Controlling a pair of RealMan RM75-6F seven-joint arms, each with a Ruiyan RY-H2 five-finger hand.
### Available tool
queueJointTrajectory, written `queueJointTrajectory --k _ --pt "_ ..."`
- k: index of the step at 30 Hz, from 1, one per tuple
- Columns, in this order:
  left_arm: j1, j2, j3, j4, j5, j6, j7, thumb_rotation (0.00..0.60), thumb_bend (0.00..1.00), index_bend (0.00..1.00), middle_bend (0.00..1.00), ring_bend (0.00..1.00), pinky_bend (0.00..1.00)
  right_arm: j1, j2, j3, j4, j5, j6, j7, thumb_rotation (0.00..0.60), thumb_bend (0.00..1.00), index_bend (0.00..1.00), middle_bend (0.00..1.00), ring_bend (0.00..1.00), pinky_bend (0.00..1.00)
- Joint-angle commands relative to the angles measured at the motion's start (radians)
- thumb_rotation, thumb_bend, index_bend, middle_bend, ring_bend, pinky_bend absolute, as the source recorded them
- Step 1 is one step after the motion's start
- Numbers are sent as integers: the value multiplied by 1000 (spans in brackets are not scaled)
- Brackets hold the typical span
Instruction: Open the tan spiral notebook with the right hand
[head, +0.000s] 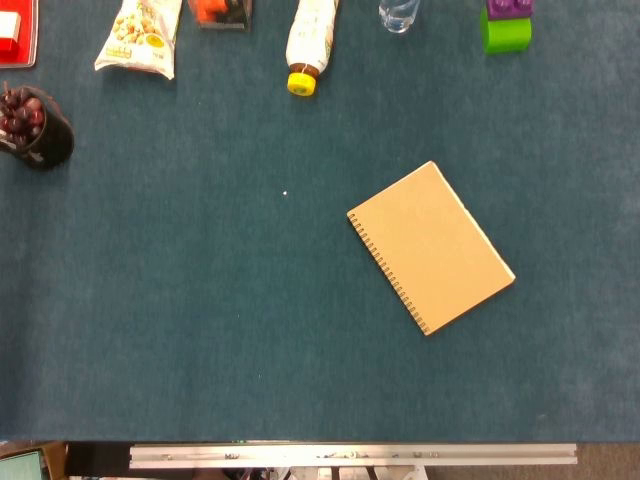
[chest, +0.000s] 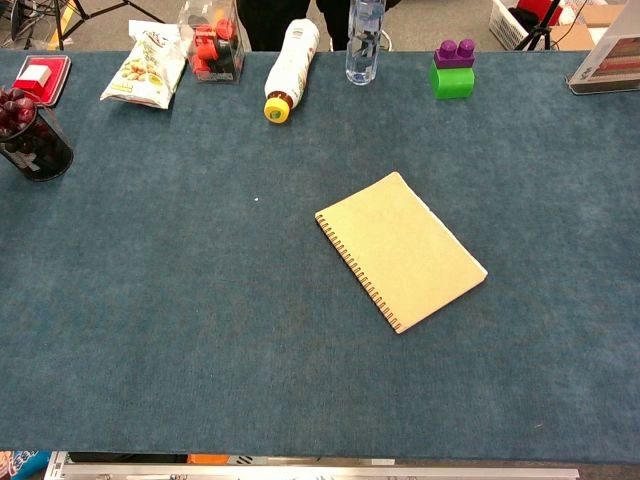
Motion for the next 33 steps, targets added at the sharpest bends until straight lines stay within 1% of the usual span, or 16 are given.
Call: queueJointTrajectory --k 1,4,8,14,20,23,26,28,33 --pt "1 7 6 -8 -3 -8 15 600 73 286 60 3 73 -4 -2 -1 4 7 0 1 600 0 192 0 53 200" --pt "0 11 8 -13 -10 -18 16 600 73 290 70 6 73 -8 -4 0 5 10 6 -1 600 0 192 0 52 201" --pt "-4 25 10 -31 -28 -44 14 600 73 306 111 33 83 -6 -1 2 2 11 5 -2 600 0 192 0 51 200" --pt "-11 40 16 -65 -50 -76 41 600 73 349 177 83 171 5 -2 10 11 19 -9 -12 600 0 192 3 51 200" --pt "-11 42 16 -71 -57 -77 42 600 73 366 202 101 204 26 -4 19 40 9 -20 -11 600 0 192 15 51 200" --pt "-14 46 17 -78 -64 -89 54 600 73 389 221 118 217 60 -16 34 88 -16 -26 -7 600 0 192 27 51 201" --pt "-15 48 19 -85 -70 -94 59 600 73 398 226 119 218 110 -28 42 157 -47 -58 11 600 0 192 35 51 200" --pt "-14 48 19 -87 -76 -96 59 600 73 399 230 119 218 143 -35 38 198 -69 -85 16 600 0 192 35 51 201" --pt "-15 47 21 -87 -85 -102 63 600 73 399 238 120 218 212 -49 13 260 -120 -158 -3 600 0 192 35 51 200"
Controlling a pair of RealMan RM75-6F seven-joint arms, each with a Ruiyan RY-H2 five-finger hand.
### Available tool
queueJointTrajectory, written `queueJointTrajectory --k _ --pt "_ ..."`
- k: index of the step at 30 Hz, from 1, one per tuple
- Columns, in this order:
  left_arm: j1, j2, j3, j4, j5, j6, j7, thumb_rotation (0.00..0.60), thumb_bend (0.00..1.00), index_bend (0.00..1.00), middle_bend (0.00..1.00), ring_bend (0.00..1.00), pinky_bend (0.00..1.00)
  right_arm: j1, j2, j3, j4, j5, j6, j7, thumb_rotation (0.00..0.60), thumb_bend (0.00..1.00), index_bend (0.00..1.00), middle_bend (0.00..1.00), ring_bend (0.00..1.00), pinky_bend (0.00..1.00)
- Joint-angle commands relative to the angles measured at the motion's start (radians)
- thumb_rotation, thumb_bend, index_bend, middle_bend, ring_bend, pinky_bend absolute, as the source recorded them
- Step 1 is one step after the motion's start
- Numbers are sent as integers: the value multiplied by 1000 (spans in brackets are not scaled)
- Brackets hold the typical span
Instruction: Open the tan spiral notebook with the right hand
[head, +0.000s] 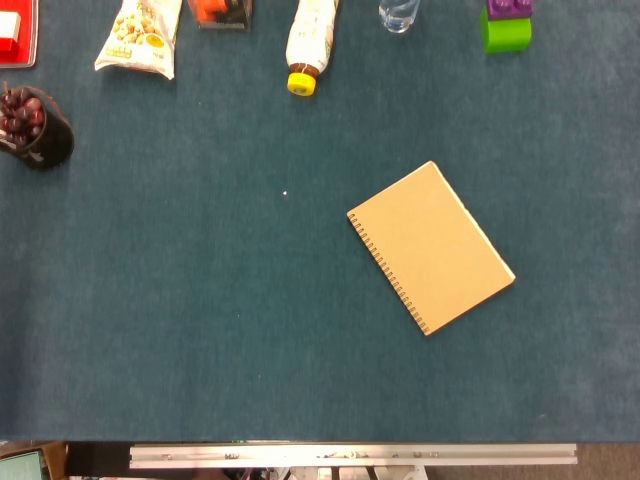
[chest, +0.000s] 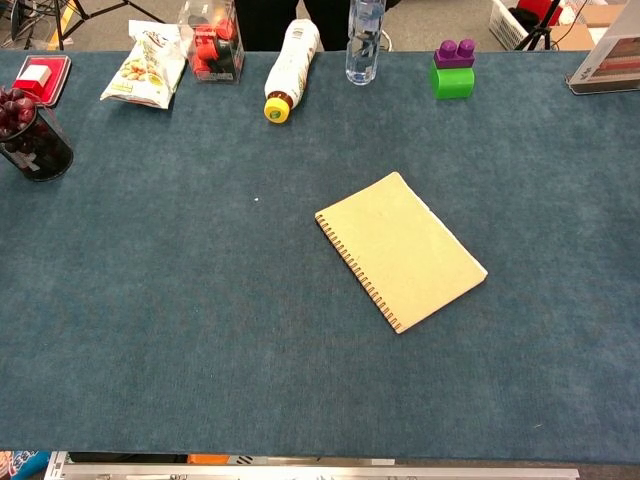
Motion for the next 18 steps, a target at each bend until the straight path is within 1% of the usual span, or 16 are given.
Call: queueJointTrajectory --k 1,9,14,18 --pt "0 0 1 1 -1 0 0 600 73 399 239 120 218 47 -14 -20 39 -40 -50 -15 600 0 192 35 51 200" --pt "7 -3 2 12 -3 10 -19 600 73 399 244 121 218 129 -56 -59 119 -103 -112 -8 600 0 143 35 51 200" --pt "9 -6 2 17 -5 11 -24 600 73 399 244 121 219 172 -105 -76 198 -143 -103 27 600 0 111 37 51 200" --pt "9 -6 1 15 -1 17 -23 600 73 399 244 121 219 209 -149 -97 269 -175 -105 72 600 0 108 39 51 200"
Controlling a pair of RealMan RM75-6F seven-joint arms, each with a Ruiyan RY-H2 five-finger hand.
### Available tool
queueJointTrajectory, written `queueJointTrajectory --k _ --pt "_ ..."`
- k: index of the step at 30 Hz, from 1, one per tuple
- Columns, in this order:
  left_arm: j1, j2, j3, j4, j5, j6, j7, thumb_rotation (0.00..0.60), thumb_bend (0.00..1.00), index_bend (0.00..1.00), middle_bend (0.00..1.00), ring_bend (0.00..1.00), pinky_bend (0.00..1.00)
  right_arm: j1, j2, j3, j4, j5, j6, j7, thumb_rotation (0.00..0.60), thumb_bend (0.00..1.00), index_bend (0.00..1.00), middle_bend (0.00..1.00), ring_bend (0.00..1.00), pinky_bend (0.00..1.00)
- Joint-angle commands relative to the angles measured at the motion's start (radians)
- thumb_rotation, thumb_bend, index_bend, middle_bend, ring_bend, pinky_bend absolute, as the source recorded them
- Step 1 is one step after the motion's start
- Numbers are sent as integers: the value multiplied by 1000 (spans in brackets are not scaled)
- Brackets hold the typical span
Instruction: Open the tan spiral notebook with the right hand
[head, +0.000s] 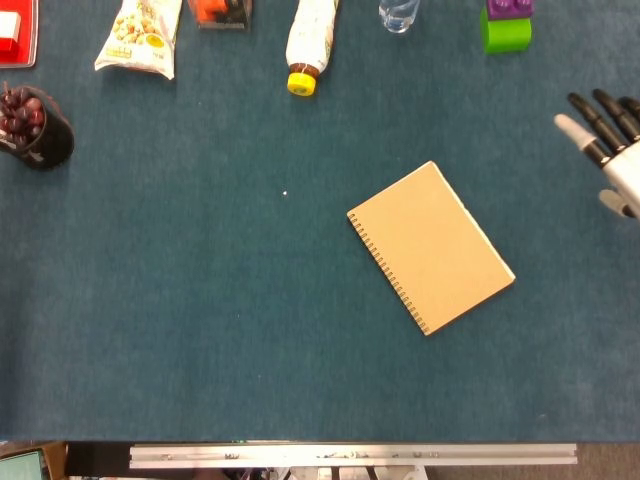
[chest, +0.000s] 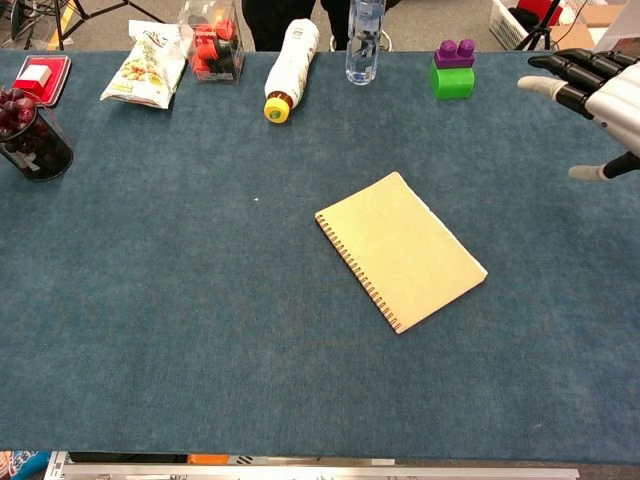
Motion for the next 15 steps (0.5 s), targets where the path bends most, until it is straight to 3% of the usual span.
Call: queueJointTrajectory --k 1,8,15 --pt "1 0 0 -1 2 3 0 600 73 399 244 122 219 37 -44 -24 64 -34 -1 43 600 1 108 40 51 200" --pt "7 -2 -2 8 2 15 -16 600 74 395 245 123 228 90 -117 -69 168 -69 -16 121 600 111 108 44 50 200" --pt "14 -4 -2 17 5 26 -32 600 73 392 245 124 234 114 -142 -94 177 -51 -71 139 600 188 71 31 7 201"
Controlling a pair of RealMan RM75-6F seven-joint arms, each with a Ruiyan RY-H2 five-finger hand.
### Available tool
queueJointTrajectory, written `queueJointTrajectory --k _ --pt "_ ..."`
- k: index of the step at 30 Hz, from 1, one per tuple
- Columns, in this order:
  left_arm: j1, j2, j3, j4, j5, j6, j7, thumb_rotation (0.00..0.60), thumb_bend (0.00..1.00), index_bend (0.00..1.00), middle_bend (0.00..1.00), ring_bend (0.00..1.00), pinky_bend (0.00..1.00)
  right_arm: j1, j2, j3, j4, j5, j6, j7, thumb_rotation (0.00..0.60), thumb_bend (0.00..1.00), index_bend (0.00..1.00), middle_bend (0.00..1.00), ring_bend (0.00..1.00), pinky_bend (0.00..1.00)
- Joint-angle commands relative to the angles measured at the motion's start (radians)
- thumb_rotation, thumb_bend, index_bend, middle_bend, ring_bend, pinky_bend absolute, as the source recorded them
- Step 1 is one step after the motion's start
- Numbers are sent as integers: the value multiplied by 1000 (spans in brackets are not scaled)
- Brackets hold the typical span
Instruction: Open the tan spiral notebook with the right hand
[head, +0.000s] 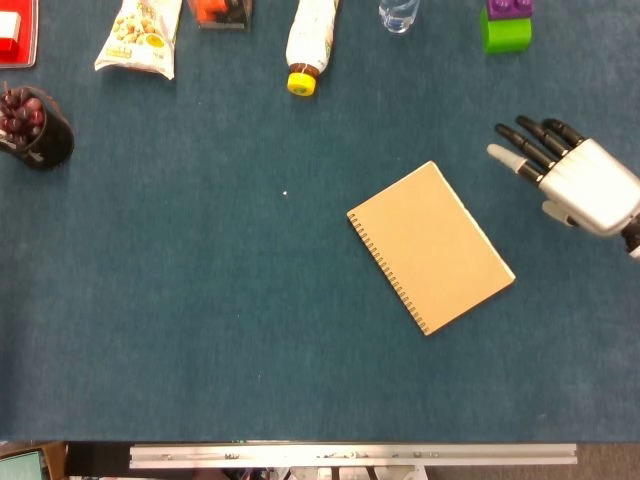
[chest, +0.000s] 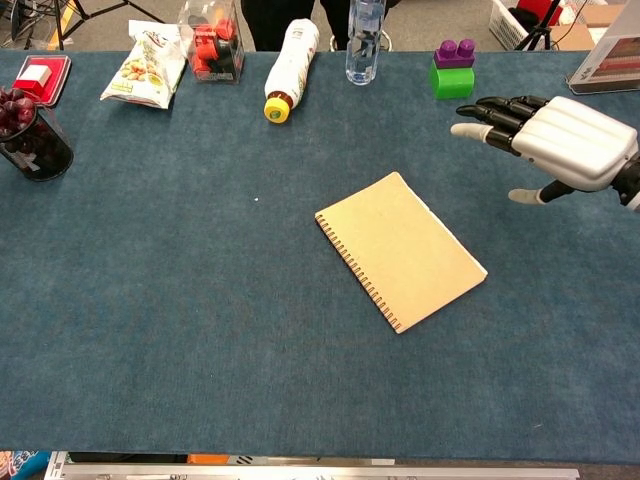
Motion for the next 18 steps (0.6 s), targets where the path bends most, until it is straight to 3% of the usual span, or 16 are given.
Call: queueJointTrajectory --k 1,10,15,18 --pt "2 -1 0 2 -1 1 -3 600 73 392 243 124 235 8 -7 -8 -6 13 -24 -6 600 188 63 22 3 201" --pt "8 -6 0 14 -2 8 -16 600 73 390 199 124 246 21 -37 -24 13 24 -43 -10 600 214 19 0 0 184" --pt "20 -3 3 24 -14 9 -30 600 73 389 197 124 247 39 -96 -37 87 15 -38 15 600 262 19 0 0 141" --pt "22 -7 1 33 -12 14 -40 600 73 387 144 129 253 52 -118 -45 121 7 -29 34 600 274 18 0 0 115"
